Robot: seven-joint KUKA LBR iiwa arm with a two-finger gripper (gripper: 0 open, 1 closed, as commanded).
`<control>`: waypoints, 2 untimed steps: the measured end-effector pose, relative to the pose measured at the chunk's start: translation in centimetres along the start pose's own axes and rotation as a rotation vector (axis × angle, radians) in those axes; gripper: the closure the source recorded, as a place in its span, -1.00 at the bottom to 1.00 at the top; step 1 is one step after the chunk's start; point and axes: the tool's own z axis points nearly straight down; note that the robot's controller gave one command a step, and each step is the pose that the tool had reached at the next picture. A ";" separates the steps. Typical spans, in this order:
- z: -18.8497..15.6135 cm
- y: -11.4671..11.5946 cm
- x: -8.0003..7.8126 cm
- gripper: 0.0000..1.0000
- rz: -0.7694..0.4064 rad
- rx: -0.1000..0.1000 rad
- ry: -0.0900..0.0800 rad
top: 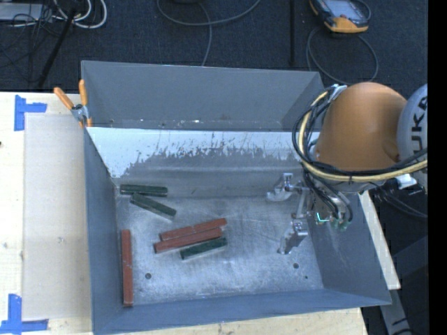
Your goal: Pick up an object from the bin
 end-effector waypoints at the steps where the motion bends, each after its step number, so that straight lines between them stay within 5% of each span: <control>1: -0.4 0.0 -0.1 -1.00 0.000 0.000 -0.008; 2: 0.9 1.4 -2.3 -1.00 -0.076 0.003 -0.015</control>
Offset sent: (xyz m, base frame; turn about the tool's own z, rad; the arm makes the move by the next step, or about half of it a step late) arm 0.0746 0.0585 -0.0558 -0.2715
